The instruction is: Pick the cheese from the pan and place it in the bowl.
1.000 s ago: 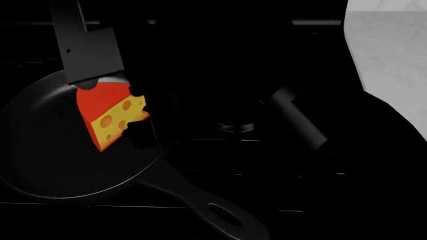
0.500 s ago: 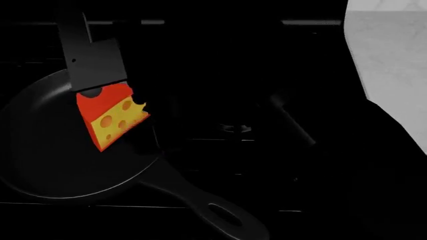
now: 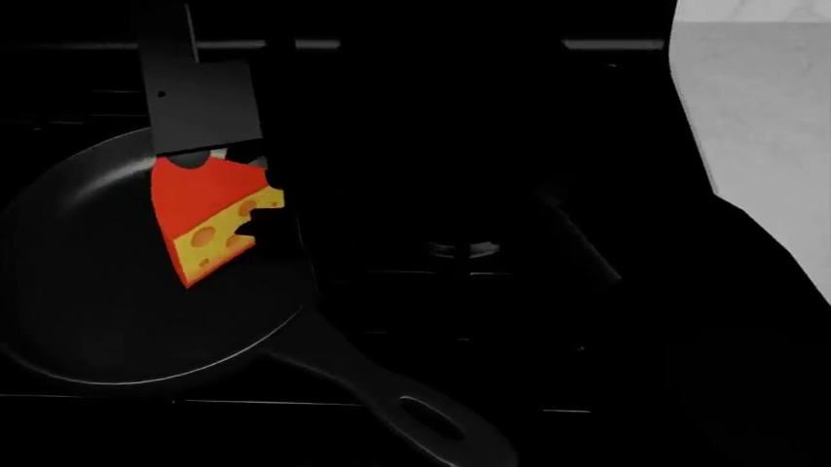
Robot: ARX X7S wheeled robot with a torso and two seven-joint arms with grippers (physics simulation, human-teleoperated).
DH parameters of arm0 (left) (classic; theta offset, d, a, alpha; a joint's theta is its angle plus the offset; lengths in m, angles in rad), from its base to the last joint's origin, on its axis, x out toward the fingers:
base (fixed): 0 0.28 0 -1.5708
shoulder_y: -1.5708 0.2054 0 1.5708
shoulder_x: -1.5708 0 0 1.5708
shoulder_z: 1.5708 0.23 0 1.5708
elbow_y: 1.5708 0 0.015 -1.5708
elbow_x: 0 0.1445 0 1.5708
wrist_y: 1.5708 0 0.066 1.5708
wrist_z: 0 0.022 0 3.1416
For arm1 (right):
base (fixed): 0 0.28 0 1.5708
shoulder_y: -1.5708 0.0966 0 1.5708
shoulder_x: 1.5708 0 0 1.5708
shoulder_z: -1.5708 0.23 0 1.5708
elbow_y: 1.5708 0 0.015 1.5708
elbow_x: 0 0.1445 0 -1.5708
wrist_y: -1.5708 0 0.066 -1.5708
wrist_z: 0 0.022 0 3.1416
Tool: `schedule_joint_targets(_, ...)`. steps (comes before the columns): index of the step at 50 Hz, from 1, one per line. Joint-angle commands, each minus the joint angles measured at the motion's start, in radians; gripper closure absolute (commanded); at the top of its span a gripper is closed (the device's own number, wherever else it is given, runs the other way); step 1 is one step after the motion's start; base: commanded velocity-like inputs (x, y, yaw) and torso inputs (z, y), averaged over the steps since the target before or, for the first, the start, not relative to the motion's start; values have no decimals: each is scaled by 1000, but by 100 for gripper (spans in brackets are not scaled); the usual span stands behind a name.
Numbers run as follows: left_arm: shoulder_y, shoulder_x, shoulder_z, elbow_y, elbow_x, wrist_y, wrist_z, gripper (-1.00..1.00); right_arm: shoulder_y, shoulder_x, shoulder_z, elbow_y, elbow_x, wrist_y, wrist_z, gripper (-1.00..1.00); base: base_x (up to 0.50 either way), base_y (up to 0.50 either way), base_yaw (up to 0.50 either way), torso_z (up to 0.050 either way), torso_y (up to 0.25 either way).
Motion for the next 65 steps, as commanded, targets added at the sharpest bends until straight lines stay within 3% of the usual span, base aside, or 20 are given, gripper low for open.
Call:
schedule_joint_targets(1, 31, 16, -28, 23, -1, -5, 3, -100, -30, -20, -12, 3, -15, -27, -29, 100, 0, 0, 0, 0, 0)
schedule_joint_targets(18, 29, 9, 31, 118, 25, -94, 63, -100, 67, -19, 7, 8, 19, 9, 20, 100, 0, 0, 0, 0, -1)
schedule_joint_targets(29, 43, -13, 75, 208, 61, -190, 137, -100, 162, 182, 22, -442, 79, 277, 156, 100, 0, 0, 0, 0, 0)
schedule_joint_targets(36, 52, -17, 101, 244, 77, -229, 173, -100, 205, 283, 42, -615, 119, 403, 227, 100, 0, 0, 0, 0, 0)
schedule_joint_targets(65, 120, 83, 75, 173, -44, -105, 126, -100, 262, 747, 116, -1223, 327, 834, 535, 100, 2, 0, -2, -3, -1)
